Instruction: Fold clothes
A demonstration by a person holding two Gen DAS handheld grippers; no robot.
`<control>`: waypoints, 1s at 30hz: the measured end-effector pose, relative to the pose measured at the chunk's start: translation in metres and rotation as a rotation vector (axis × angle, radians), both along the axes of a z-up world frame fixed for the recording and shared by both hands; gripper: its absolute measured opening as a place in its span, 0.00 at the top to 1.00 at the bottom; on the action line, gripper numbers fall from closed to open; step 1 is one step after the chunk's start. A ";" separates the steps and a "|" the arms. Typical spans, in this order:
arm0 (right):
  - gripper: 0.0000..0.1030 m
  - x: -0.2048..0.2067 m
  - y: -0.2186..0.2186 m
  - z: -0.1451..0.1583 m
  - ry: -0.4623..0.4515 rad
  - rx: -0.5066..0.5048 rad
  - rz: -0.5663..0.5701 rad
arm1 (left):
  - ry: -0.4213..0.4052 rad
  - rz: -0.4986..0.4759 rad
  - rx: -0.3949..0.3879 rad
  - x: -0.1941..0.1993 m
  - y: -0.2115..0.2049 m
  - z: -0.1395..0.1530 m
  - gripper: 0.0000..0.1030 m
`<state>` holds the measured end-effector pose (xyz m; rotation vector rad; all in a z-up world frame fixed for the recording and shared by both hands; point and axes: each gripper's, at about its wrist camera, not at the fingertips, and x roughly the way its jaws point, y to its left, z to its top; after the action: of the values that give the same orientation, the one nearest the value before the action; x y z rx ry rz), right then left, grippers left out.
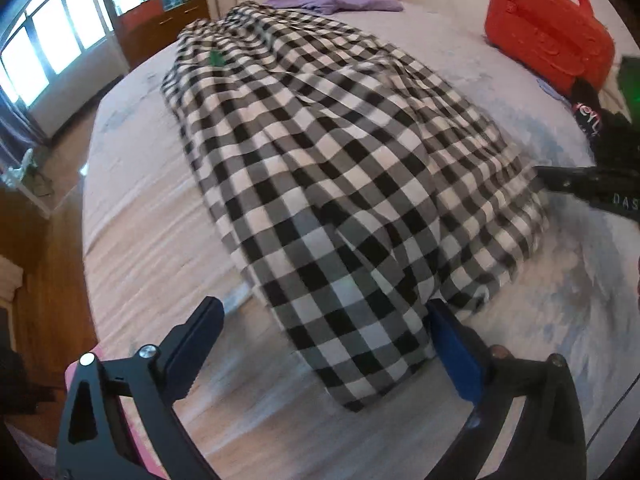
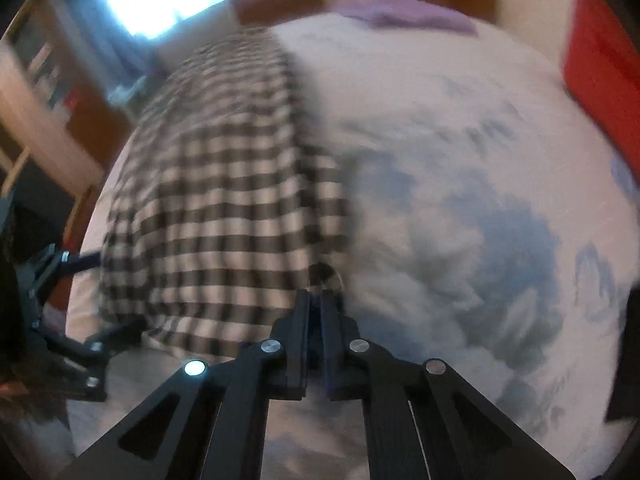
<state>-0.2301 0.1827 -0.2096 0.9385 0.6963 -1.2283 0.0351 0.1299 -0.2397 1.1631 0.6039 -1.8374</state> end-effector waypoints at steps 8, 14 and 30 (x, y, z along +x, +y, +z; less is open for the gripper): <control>0.59 -0.012 0.042 0.019 -0.031 -0.148 0.103 | 0.106 -0.118 -0.088 -0.007 0.034 0.026 0.00; 0.39 0.016 0.042 0.017 0.024 -0.177 0.250 | 0.057 -0.093 -0.078 -0.019 0.033 0.000 0.00; 0.21 0.035 0.023 -0.012 0.027 -0.198 0.277 | 0.114 -0.063 -0.066 -0.021 0.018 -0.009 0.00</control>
<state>-0.1955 0.2054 -0.2213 0.6395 0.6870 -1.0432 0.0136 0.1475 -0.2487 1.0495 0.5719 -1.9727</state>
